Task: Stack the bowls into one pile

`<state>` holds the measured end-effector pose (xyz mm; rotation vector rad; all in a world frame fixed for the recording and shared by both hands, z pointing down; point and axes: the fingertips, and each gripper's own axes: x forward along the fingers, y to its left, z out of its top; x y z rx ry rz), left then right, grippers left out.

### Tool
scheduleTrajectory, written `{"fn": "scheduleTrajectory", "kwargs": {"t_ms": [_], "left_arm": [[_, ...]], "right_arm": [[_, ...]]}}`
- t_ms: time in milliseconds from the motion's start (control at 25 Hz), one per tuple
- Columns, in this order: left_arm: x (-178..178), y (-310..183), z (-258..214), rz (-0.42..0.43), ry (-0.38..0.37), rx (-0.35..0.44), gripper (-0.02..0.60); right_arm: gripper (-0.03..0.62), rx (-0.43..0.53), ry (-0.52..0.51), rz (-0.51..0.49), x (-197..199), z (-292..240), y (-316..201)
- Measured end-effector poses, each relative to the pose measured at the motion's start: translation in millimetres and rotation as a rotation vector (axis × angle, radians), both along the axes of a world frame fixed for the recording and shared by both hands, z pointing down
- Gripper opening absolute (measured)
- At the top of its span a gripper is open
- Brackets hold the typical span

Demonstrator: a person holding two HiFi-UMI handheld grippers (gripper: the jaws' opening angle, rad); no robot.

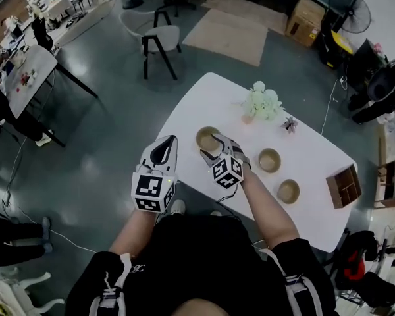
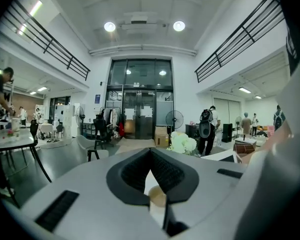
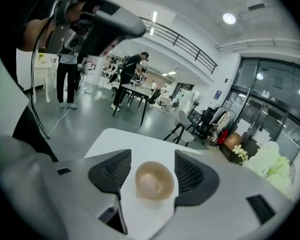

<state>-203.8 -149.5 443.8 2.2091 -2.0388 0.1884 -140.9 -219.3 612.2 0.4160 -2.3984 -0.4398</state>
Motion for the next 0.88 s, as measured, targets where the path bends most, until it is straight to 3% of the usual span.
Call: {"fn": "scheduleTrajectory", "kwargs": {"t_ms": [520, 760, 880], "left_arm": [[-17.1, -7.2, 24.3, -0.071, 0.004, -0.048, 0.012], [-30.9, -5.8, 26.4, -0.091, 0.002, -0.061, 0.012], [-40.0, -3.6, 25.6, -0.101, 0.003, -0.06, 0.012]], "right_arm": [[0.281, -0.179, 0.266, -0.037, 0.8, 112.6, -10.7], [0.26, -0.107, 0.45, -0.072, 1.5, 143.6, -16.2], [0.169, -0.033, 0.52, -0.086, 0.8, 148.3, -19.8]]}}
